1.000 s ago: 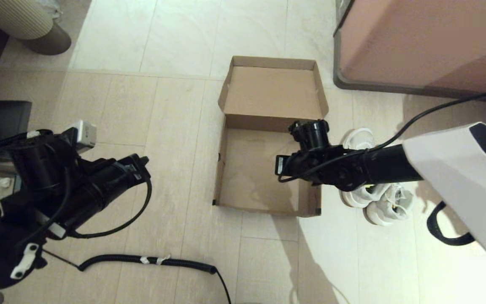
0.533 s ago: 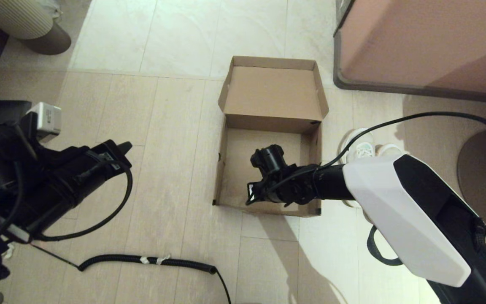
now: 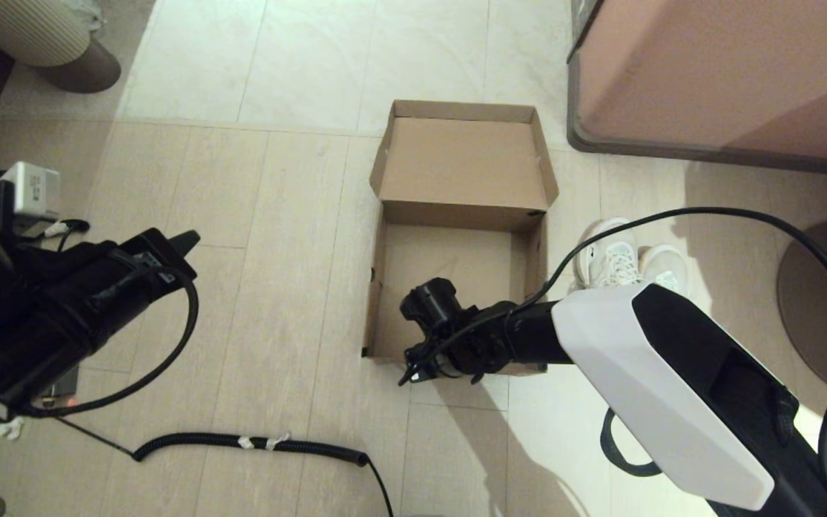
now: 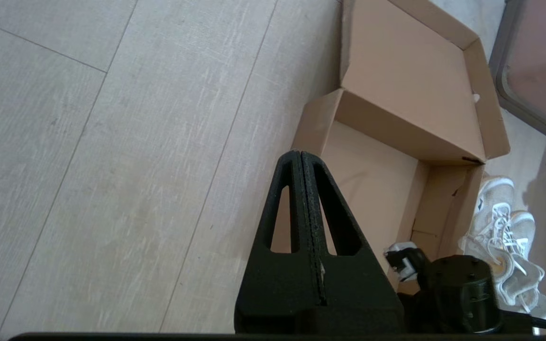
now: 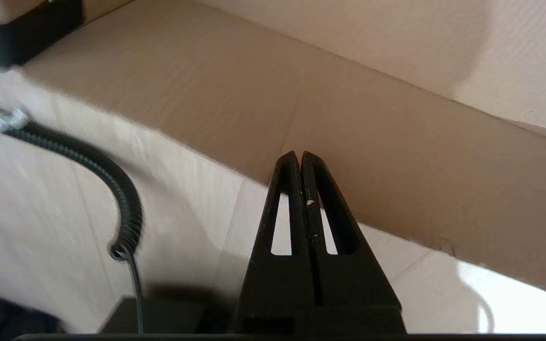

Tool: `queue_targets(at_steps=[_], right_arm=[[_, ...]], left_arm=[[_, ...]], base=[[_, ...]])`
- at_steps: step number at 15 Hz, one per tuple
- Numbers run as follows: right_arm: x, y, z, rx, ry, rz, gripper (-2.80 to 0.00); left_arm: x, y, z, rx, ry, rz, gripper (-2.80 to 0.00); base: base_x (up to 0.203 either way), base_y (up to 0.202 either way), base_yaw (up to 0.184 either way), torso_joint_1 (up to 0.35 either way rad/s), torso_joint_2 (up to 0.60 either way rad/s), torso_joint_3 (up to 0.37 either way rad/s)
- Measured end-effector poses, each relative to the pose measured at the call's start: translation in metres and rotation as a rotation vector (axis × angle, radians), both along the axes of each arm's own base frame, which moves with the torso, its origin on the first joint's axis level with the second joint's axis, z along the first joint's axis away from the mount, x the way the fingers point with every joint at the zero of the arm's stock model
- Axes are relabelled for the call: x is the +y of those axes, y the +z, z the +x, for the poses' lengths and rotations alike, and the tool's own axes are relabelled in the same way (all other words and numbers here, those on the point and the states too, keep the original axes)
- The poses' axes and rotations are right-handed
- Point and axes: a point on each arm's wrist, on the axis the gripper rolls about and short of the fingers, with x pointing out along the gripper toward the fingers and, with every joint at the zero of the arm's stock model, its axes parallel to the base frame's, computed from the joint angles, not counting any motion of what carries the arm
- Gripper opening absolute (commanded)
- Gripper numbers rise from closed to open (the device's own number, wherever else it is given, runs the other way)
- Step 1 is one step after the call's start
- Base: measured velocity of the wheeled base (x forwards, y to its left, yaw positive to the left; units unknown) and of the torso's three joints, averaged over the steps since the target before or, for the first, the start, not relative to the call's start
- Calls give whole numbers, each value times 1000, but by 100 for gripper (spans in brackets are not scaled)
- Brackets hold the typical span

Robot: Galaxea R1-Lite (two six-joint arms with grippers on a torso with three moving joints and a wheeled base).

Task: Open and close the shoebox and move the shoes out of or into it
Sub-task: Put the shoes into the shoe box

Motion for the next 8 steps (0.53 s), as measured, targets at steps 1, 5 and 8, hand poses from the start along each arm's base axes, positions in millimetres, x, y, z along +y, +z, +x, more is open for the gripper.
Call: queue_targets(at_steps=[1, 5, 8], right_arm=[[3, -1, -4, 5, 12, -7, -280], [10, -4, -23, 52, 44, -45, -280], [15, -5, -40, 77, 75, -68, -280]], left_arm=[[1, 1, -1, -4, 2, -1, -280], [5, 3, -1, -15, 16, -3, -280], [6, 5, -2, -20, 20, -4, -280]], base=[[0, 0, 0, 0, 0, 0], [0, 0, 0, 0, 0, 0], [0, 0, 0, 0, 0, 0]])
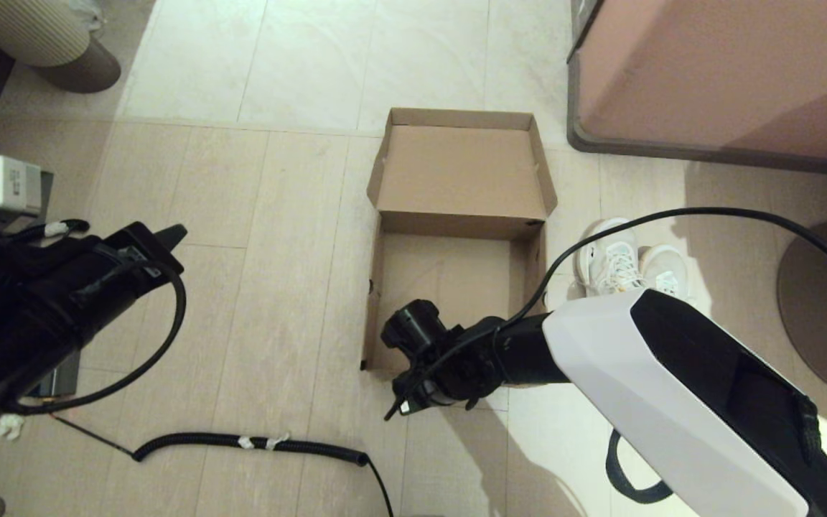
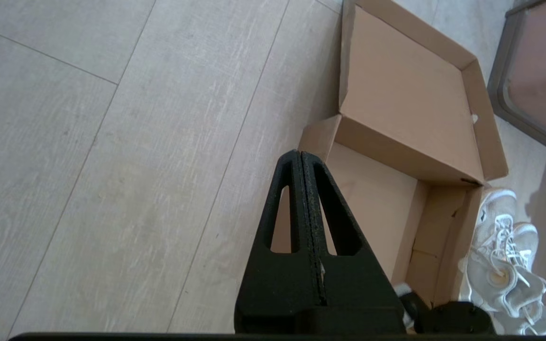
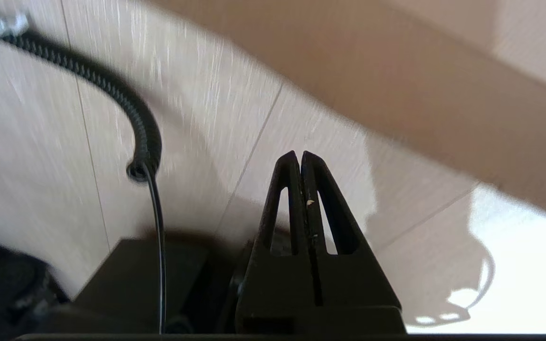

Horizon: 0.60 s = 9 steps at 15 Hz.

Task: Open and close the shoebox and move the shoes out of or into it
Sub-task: Put the shoes into the shoe box

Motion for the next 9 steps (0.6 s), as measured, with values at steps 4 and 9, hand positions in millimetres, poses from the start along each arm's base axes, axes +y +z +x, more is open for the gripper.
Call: queue_targets(at_steps=[4, 9], right_arm=[[2, 11, 2, -31, -9, 20, -280], [-35, 34, 46, -104, -87, 35, -280]], left_arm=[[2, 1, -2, 3, 8, 0, -280], [3, 2, -1, 10, 9, 1, -280]], base=[[0, 0, 0, 0, 0, 0], [0, 0, 0, 0, 0, 0]])
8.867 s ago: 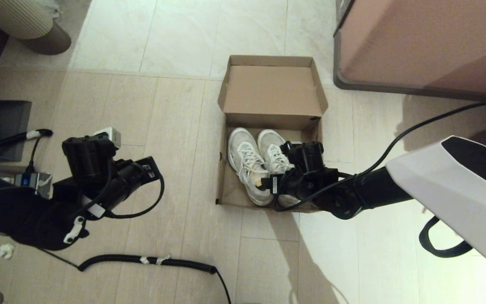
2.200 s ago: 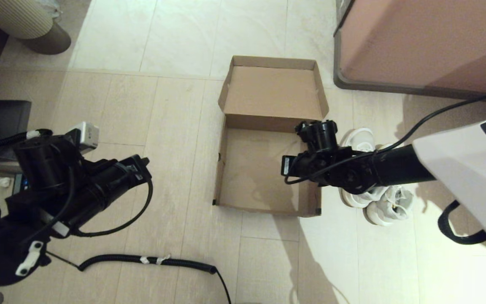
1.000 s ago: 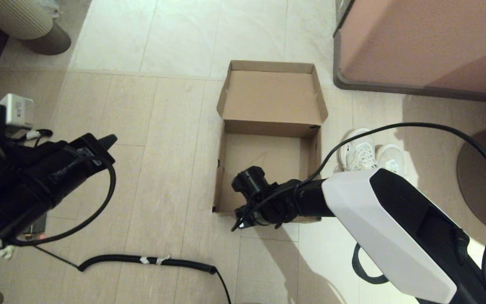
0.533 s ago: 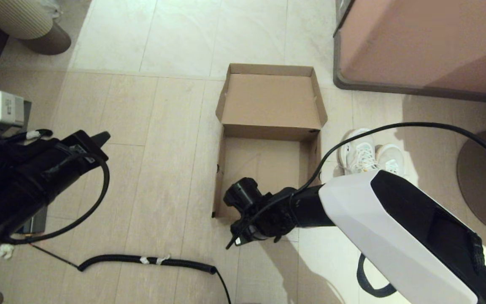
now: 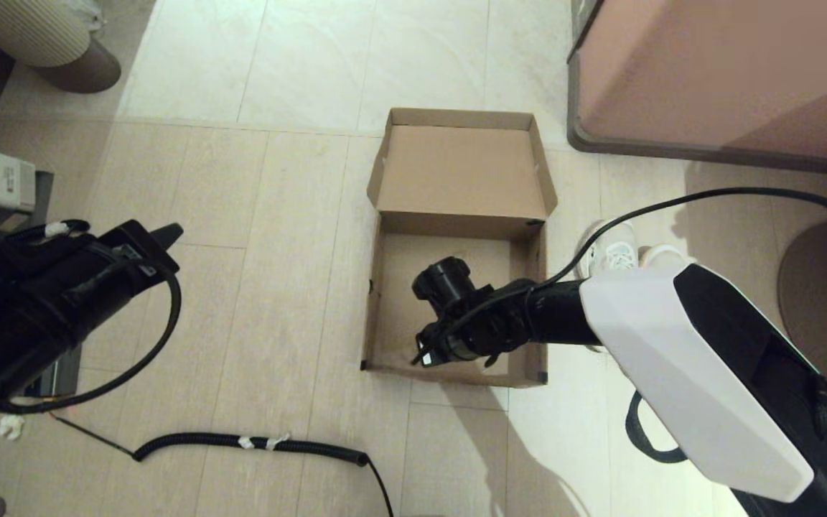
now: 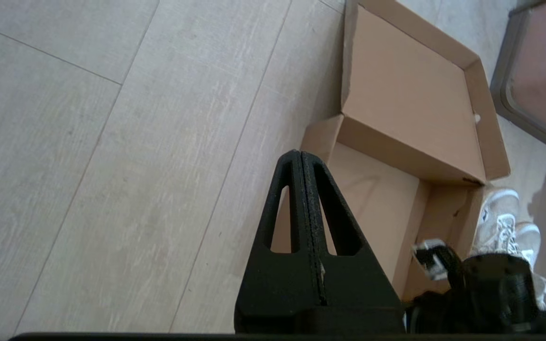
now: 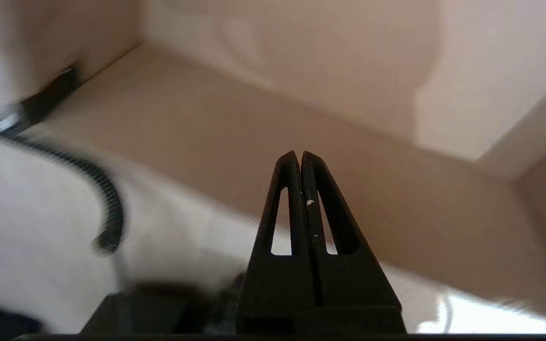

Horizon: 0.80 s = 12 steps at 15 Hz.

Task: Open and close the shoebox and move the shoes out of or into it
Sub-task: Put the shoes into the shoe box

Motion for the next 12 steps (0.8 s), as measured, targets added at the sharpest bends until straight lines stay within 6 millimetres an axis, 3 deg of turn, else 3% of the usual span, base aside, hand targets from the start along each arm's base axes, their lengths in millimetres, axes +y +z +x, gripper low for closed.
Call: queue_targets(at_steps=[5, 12], right_arm=[[-1, -34, 13, 14, -9, -19, -280], [16, -64, -19, 106, 56, -95, -280]], left_arm=[[0, 0, 0, 3, 1, 0, -280], [1, 3, -3, -9, 3, -3, -280]], base=[[0, 0, 0, 0, 0, 0], [0, 0, 0, 0, 0, 0]])
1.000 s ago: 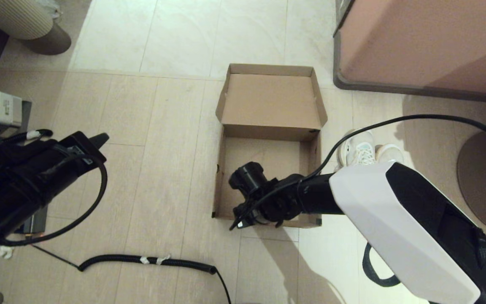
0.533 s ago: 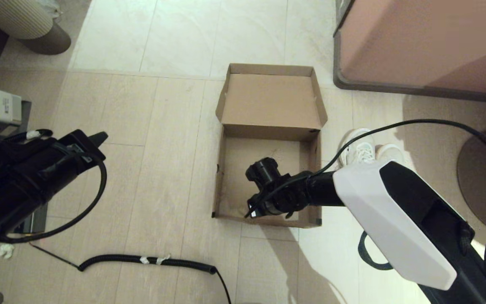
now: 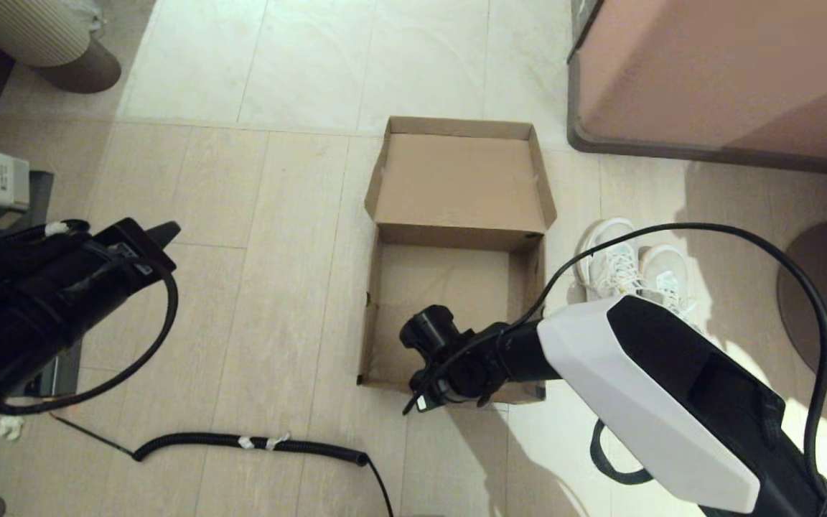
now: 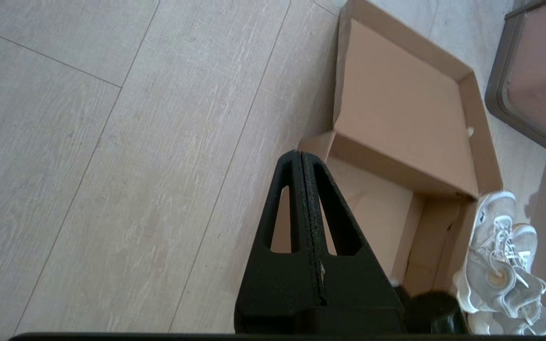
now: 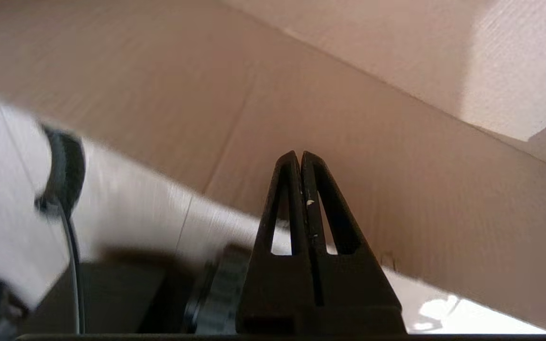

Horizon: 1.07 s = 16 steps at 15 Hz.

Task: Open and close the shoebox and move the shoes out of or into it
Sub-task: Put the shoes into the shoe box

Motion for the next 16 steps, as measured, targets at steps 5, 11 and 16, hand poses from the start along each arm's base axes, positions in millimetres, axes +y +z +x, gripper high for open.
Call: queue_targets(at_steps=[5, 11, 16], right_arm=[[7, -7, -31, 56, 47, -48, -280], [9, 4, -65, 86, 93, -68, -280], [-10, 50, -40, -12, -4, 43, -280]], left_arm=[[1, 2, -2, -8, 2, -2, -280], [1, -1, -3, 11, 1, 3, -280], [0, 2, -2, 5, 0, 1, -280]], base=[[0, 0, 0, 0, 0, 0], [0, 0, 0, 0, 0, 0], [0, 0, 0, 0, 0, 0]])
